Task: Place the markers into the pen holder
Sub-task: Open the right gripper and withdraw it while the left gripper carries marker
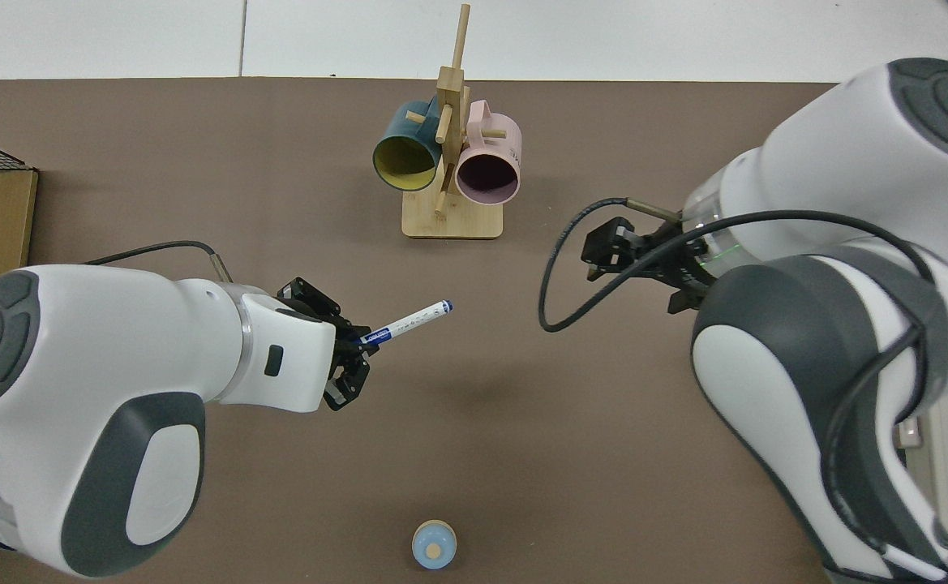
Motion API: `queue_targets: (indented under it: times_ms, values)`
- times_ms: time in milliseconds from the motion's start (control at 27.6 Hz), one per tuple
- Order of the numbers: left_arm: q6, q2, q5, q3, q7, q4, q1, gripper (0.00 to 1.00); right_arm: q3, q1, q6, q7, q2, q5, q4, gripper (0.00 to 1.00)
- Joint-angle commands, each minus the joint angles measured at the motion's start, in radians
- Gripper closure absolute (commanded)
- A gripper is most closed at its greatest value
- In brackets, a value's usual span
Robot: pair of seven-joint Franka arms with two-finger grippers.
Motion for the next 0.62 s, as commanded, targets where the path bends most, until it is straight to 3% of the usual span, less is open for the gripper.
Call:
queue_targets:
  times_ms: [0,109,290,579]
  values:
    - [-0.009,-0.021,0.036,0.009,-0.013,-0.022,0.005,1.0,0.01,-0.066,-0.052,-0.254,-0.038,-0.123,-0.011,0.0]
    - [-0.018,-0.021,0.089,0.009,-0.045,-0.021,0.007,1.0,0.01,-0.109,-0.053,-0.349,-0.049,-0.163,-0.012,0.0]
    - [-0.065,-0.018,0.181,0.012,-0.047,-0.012,0.041,1.0,0.012,-0.169,-0.046,-0.452,-0.058,-0.166,-0.012,0.0]
    - [-0.127,-0.011,0.447,0.016,-0.041,0.013,0.073,1.0,0.01,-0.201,-0.041,-0.467,-0.075,-0.161,-0.012,0.0]
